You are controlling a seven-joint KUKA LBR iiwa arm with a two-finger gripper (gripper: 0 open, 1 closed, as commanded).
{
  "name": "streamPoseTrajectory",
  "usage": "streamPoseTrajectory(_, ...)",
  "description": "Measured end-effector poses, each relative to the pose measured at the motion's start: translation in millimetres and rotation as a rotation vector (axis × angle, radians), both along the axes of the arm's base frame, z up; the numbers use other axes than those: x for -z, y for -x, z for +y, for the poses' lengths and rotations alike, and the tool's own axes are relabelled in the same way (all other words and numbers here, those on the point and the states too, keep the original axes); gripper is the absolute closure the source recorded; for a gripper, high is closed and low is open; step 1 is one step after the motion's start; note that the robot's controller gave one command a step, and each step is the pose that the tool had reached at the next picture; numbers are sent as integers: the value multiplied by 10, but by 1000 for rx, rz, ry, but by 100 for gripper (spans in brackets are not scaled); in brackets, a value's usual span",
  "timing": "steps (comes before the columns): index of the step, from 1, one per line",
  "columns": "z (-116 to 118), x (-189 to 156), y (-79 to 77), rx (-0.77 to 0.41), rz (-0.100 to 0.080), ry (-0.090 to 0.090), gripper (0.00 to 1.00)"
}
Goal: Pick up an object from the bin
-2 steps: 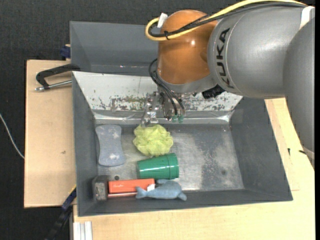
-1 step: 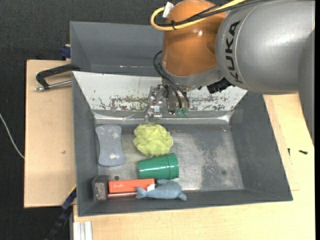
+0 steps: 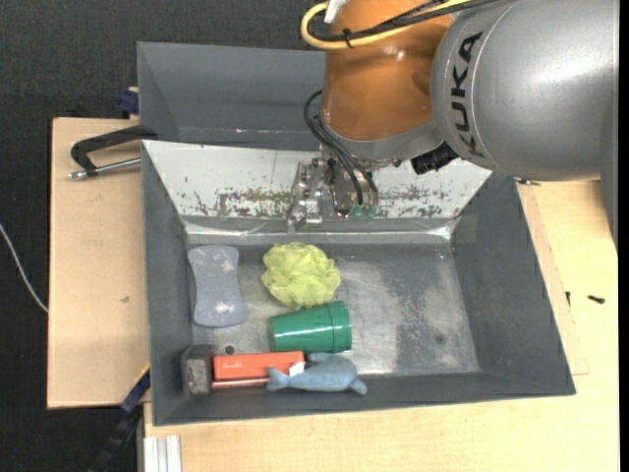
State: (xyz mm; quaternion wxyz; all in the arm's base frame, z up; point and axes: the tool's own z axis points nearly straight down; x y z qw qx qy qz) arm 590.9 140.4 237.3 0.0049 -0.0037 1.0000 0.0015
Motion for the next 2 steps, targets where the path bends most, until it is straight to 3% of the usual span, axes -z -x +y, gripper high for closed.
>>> streamPoseTrajectory(1,80,138,188,-198,8,3,100)
streamPoseTrajectory(2,-67,378,237,-515,6,4,100)
